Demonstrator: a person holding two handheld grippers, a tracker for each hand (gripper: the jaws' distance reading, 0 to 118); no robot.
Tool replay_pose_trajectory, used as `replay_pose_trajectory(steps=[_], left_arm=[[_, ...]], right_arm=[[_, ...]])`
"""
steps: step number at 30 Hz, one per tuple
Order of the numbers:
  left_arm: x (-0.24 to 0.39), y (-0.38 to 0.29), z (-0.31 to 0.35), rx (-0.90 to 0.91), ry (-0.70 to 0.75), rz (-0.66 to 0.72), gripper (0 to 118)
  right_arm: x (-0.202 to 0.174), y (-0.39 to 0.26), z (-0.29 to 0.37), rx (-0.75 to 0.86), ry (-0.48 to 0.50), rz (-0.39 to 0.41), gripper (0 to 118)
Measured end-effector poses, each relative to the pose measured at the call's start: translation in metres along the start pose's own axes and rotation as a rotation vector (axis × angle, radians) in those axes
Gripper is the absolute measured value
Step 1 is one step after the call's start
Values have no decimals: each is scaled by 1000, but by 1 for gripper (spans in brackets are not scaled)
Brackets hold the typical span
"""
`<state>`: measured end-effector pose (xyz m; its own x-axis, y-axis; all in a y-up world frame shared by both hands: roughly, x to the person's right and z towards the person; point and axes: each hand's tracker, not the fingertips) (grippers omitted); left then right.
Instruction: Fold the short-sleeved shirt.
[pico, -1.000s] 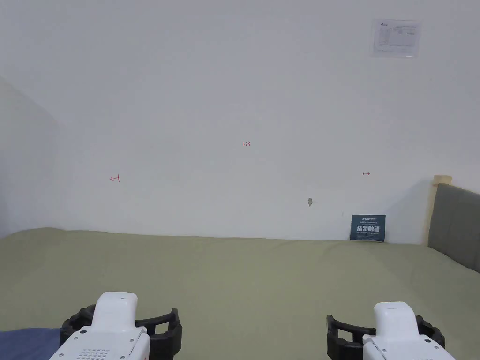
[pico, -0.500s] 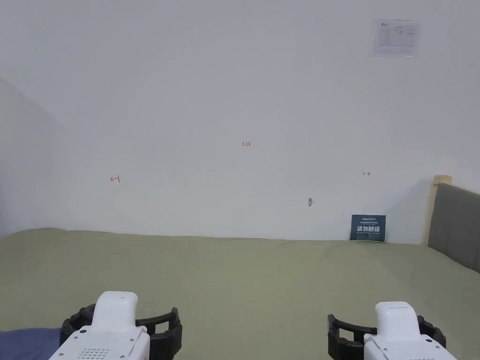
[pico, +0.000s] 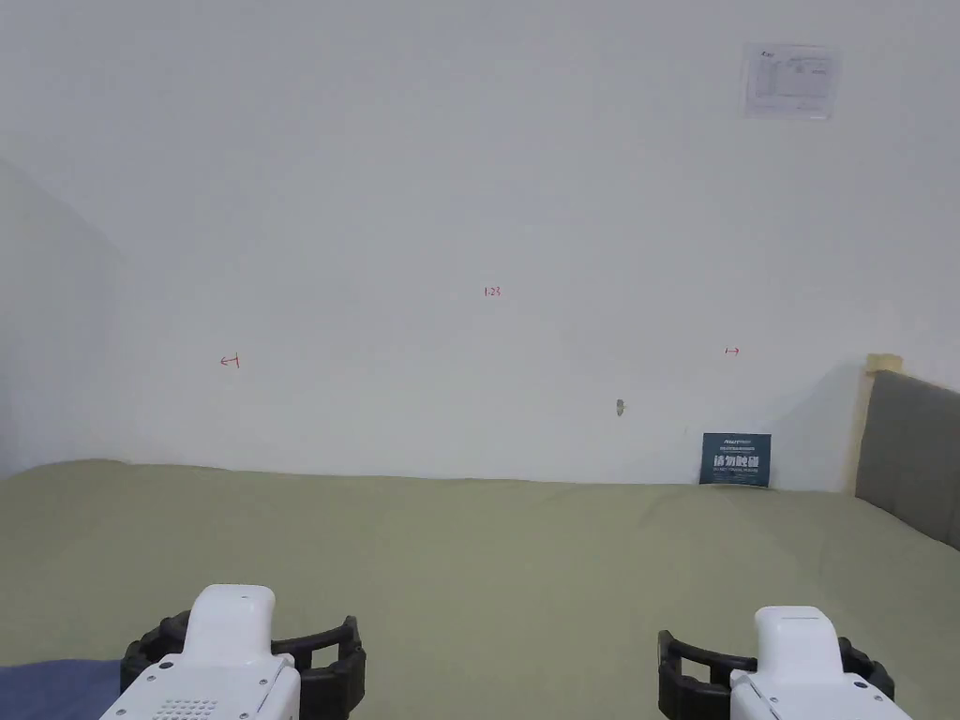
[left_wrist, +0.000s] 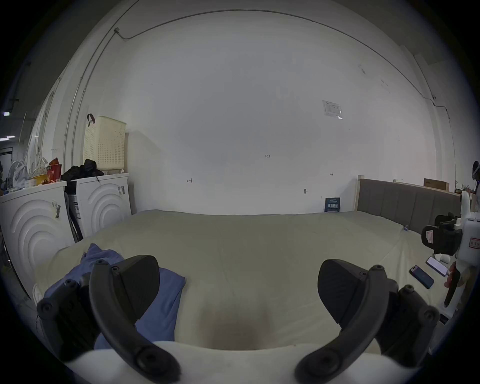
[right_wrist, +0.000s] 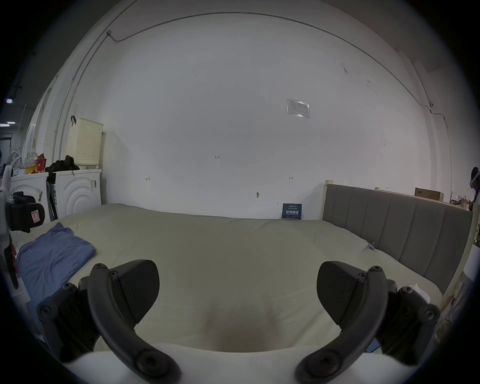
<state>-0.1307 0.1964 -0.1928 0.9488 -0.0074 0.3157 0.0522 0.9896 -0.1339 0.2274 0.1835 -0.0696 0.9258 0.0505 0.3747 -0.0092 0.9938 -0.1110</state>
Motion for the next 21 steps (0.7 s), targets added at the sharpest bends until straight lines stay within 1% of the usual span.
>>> replay_pose_trajectory(steps=[5,9,13,16,21], left_arm=[[-1,-1,-1,2,6,-4,118],[-3,-1,-1,11,6,8,118],[-3,-2,0,22,-1,9,118],[-2,-2,0,29,0,8,118],[-1,-2,2,32,0,7,118]], right_arm=[[-1,0,0,0,-3,7,118],[-1,0,0,9,-1,-8,118],[-2,2,2,21,17,-2,118],[-3,2,2,20,9,2,118],[-1,0,0,5,7,-13,118]])
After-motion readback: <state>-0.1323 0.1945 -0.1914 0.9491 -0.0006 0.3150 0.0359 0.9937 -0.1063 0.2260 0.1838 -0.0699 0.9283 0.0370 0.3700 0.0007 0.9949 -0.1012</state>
